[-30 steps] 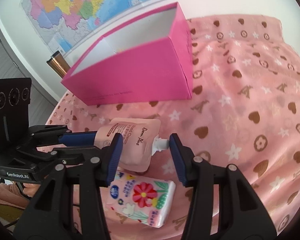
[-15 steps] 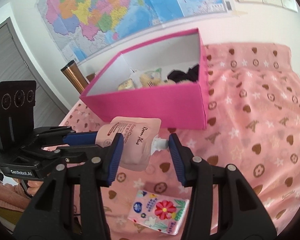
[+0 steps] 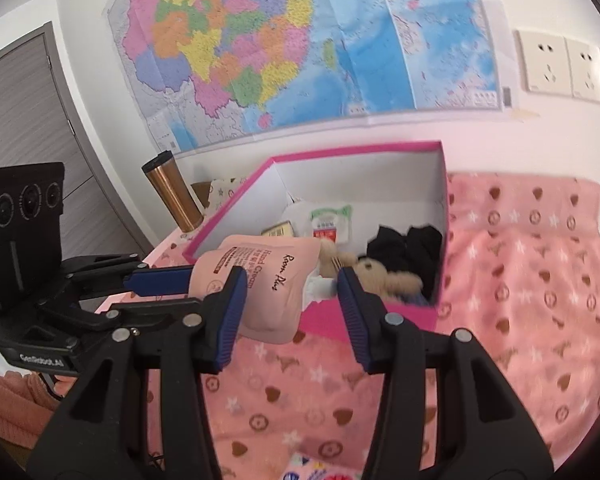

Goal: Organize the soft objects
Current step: 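Carry the pink pouch into the magenta box and open the left tool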

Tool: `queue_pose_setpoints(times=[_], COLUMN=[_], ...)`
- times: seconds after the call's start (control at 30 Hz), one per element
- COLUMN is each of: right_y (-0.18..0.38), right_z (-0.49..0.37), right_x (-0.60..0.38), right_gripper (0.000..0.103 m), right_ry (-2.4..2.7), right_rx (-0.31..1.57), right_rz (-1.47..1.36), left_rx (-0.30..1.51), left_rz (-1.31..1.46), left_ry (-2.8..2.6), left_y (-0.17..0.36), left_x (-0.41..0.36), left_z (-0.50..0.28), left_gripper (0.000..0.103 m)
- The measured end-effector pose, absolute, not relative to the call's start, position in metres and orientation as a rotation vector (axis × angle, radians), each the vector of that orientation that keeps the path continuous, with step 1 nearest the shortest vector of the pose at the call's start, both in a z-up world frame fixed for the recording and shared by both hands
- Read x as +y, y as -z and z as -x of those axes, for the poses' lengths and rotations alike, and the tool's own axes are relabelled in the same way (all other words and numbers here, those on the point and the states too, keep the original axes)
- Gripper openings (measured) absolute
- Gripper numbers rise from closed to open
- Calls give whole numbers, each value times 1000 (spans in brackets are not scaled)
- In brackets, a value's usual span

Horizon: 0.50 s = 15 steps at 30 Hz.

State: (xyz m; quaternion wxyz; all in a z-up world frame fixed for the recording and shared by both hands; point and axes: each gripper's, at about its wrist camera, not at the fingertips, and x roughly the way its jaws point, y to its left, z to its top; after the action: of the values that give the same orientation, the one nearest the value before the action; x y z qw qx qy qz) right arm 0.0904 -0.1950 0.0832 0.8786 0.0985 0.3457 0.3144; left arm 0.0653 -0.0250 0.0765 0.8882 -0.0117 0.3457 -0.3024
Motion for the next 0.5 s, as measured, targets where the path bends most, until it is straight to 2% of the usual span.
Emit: queue_pose_setpoints(times=[0.5], right_y=[-78], right_z=[-163], right_x=[-172], right_gripper=[50], right_ry=[-697], right_rx=[763], right_rz=[-246], left_rx=[748], left_rz=[47], left_ry=[535], left_y=[-68], left_x=[-6], left_z=[-132], left_gripper=[33])
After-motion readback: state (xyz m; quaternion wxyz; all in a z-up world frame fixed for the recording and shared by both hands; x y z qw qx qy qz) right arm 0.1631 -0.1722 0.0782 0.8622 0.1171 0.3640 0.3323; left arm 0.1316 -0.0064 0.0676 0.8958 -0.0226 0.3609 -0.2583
